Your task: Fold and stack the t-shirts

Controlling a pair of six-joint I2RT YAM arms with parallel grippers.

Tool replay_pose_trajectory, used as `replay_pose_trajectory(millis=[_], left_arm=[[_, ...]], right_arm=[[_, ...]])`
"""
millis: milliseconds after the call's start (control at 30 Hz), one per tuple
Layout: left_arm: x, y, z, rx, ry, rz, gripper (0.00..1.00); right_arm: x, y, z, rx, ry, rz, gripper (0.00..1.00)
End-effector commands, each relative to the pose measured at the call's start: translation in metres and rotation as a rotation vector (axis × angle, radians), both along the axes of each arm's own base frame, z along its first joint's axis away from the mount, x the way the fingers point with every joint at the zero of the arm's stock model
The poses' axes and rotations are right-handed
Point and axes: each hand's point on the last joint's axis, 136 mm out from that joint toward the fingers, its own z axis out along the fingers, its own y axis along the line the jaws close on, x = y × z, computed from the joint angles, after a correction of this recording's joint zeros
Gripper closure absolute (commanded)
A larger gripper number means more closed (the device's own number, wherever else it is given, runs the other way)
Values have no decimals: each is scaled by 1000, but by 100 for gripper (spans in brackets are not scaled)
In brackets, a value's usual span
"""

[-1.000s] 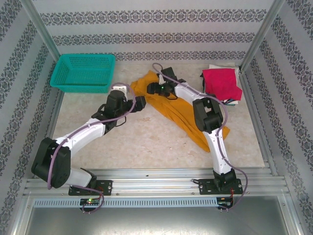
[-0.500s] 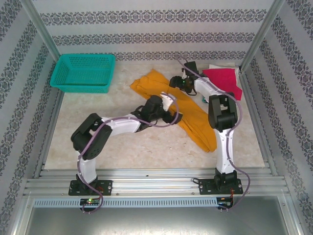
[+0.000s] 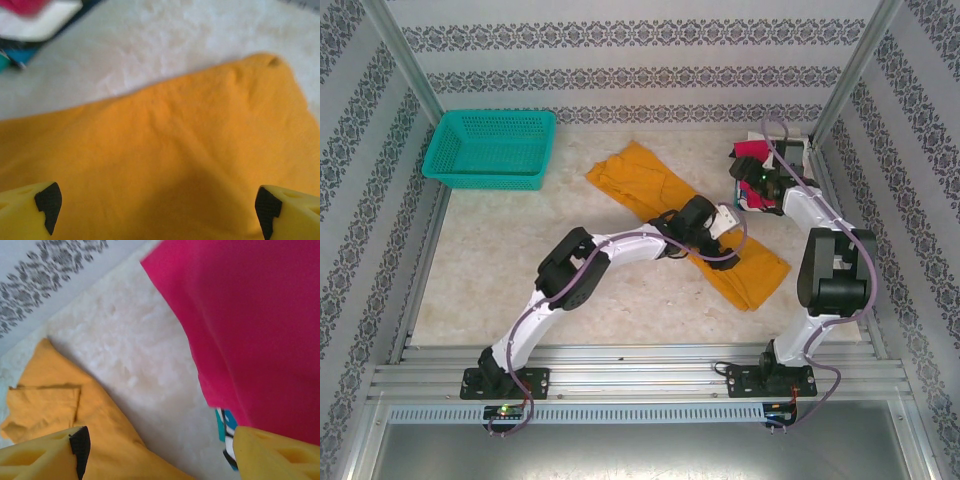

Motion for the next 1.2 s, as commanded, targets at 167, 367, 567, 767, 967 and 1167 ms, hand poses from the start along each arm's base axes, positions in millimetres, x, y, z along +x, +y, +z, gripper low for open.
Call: replay_pose_trajectory(millis=[167,367,567,767,967,1167], left_arm=[[-24,68,-55,246,77,-30,0],[-15,140,-73,278,162,135,0],[-15,199,-74,235,221,291,0],[-38,221,-50,186,155,270,0],[-59,240,-46,171,135,264,0],[-71,230,-2,1,103,236,0]], right_arm=[[-6,10,9,11,-46,28,24],[-2,30,21,-32,-84,113,25],[7,88,10,-61,-79,269,24],[21,175,-6,-41,-76,457,25],[32,247,-19,20,-55,605,25],[43,308,-33,98,-49,711,36]])
